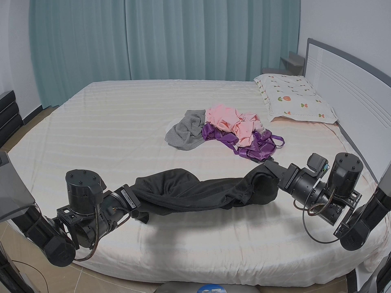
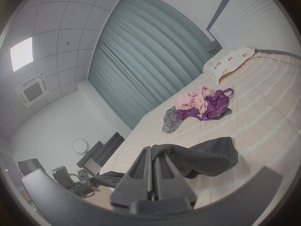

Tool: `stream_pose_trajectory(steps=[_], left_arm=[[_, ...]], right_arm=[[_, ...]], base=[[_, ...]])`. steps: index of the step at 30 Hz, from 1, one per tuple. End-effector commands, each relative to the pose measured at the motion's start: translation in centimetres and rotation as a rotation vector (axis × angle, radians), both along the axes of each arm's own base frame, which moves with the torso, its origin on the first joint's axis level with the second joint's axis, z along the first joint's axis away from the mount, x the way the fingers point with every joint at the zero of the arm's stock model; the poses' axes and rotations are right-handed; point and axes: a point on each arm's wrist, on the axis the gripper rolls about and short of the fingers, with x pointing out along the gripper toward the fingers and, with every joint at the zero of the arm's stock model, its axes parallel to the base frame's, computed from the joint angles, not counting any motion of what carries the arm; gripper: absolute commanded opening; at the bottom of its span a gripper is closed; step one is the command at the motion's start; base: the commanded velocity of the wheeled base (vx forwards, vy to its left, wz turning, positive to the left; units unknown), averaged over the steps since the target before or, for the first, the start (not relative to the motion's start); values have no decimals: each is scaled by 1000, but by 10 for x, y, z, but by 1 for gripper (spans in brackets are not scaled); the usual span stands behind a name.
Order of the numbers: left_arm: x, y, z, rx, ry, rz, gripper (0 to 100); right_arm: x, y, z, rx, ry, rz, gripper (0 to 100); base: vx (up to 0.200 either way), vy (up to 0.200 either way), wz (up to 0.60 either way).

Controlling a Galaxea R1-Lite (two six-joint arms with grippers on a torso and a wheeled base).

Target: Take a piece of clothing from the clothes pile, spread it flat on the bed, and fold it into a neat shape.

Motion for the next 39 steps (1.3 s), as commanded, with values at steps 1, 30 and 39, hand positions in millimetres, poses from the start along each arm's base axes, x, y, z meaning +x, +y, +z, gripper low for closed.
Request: stream_pose_trajectory(steps=[1, 30, 39], left_arm=[[0, 1, 2, -8, -7, -2, 0], [-1, 3, 5, -5, -17, -2, 0], [-2, 3, 8, -11, -29, -2, 0]], right_arm=[[-1, 0, 1, 3, -4, 2, 0], [3, 1, 3, 16, -15, -20, 0], [3, 1, 3, 15, -13, -22, 0]], base=[[0, 200, 0], [0, 200, 0], [0, 200, 0]])
